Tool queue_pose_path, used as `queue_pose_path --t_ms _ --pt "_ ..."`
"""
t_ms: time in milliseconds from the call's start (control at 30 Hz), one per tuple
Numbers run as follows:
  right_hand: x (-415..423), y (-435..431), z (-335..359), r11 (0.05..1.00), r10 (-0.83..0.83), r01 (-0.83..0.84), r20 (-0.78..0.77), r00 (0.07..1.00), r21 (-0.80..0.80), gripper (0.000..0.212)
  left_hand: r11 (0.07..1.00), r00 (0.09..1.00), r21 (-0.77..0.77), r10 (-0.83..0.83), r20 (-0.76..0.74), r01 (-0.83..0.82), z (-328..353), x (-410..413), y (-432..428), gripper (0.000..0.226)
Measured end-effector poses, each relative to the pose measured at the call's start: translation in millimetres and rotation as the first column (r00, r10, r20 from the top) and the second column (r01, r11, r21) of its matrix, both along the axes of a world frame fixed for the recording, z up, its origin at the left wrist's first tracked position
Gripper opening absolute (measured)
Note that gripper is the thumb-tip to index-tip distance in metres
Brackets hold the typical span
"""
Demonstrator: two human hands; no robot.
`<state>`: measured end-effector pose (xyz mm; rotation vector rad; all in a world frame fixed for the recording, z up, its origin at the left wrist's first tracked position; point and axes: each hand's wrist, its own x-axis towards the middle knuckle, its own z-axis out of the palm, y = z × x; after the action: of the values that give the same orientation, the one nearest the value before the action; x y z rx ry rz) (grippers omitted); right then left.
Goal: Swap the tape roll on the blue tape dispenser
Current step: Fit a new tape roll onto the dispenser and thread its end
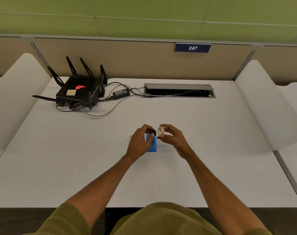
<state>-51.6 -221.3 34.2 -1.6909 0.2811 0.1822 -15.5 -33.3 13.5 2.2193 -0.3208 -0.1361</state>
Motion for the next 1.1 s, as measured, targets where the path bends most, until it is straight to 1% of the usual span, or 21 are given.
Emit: queue_pose_path --t_ms 300,467,567,633,800,1033,1100 --pt "5 1 -5 0.999 0.008 -0.008 -0.004 1.000 -0.038 0.040 1.000 1.000 0.005 -0.030 0.007 0.030 7 4 -3 0.027" --pt "5 1 -6 0.999 0.036 -0.036 -0.023 0.999 -0.033 0.053 0.999 0.999 0.011 -0.054 0.005 0.054 7 4 -7 0.032" --pt "5 -1 -10 0.998 0.037 -0.038 -0.018 0.999 -0.051 0.046 0.998 0.998 0.038 -0.056 -0.030 0.057 7 4 -10 0.036" --pt "4 -3 -11 0.998 0.028 -0.030 -0.023 0.999 -0.055 0.044 0.998 0.998 0.035 -0.046 -0.035 0.047 6 4 -11 0.035" --pt "5 -4 -8 0.996 0.058 -0.059 -0.024 0.998 -0.060 0.049 0.997 0.999 0.061 -0.051 -0.020 0.052 7 4 -13 0.027" --pt "8 -5 -8 0.990 0.081 -0.078 0.017 0.997 -0.115 0.055 0.993 0.996 0.073 -0.089 -0.002 0.089 11 7 -18 0.026" --pt "7 -5 -8 0.991 0.079 -0.076 0.024 0.997 -0.109 0.061 0.992 0.995 0.077 -0.097 0.004 0.097 12 8 -19 0.027"
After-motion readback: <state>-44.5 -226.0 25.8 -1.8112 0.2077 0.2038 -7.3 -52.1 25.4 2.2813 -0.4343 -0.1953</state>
